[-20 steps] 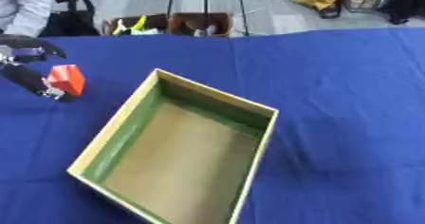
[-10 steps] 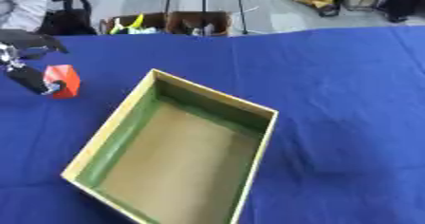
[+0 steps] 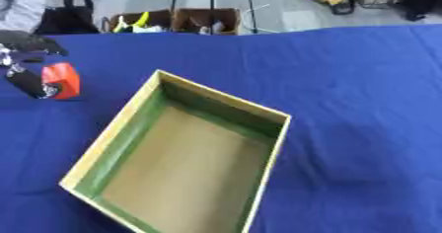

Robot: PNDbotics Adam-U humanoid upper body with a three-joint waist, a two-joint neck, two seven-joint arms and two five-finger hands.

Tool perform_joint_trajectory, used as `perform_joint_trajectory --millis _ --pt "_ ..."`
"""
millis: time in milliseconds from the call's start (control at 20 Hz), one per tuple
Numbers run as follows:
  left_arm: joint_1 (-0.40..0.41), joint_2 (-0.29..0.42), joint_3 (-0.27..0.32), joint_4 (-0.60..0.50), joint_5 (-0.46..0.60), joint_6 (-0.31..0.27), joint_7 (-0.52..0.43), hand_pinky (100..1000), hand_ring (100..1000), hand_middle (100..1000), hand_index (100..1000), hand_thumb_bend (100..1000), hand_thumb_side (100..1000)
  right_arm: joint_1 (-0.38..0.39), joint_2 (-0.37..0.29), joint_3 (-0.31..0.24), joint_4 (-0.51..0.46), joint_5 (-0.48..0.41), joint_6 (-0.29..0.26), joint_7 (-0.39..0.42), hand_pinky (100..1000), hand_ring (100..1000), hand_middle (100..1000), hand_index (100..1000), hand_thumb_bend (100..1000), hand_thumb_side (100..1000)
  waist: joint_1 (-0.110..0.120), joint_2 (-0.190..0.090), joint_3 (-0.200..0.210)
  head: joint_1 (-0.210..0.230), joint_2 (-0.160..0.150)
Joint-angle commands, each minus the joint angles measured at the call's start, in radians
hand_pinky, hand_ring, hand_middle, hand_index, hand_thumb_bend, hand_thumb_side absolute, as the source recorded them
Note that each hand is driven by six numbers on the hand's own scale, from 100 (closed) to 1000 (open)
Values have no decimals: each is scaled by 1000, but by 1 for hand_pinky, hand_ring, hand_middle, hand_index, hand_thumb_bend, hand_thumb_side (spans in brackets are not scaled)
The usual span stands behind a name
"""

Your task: Pick up objects on the table and place them in the box.

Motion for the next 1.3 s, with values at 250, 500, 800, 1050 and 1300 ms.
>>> perform_joint_trajectory --millis 250,500,800,1050,1300 --pt "-31 7 30 9 67 33 -85 805 861 899 1000 355 477 -7 -24 -4 -8 -7 -2 -11 670 618 511 727 499 1000 1 -16 -3 11 -20" --pt "-34 5 31 14 136 66 -82 783 835 833 1000 357 516 -7 -24 -5 -6 3 -3 -12 670 618 510 726 506 1000 3 -12 -7 19 -27" --pt "-31 4 24 19 145 81 -56 756 792 730 946 344 493 -5 -24 -7 -5 8 -3 -13 670 618 509 726 517 1000 5 -8 -9 22 -25" --pt "-30 7 22 27 104 82 -73 722 779 741 940 313 453 -5 -24 -10 -6 7 -5 -19 670 618 509 726 518 1000 6 -7 -9 21 -25" --pt "-32 6 24 33 91 86 -94 741 811 829 1000 319 484 -3 -24 -10 -5 5 -5 -19 670 618 508 726 518 1000 7 -6 -8 21 -25"
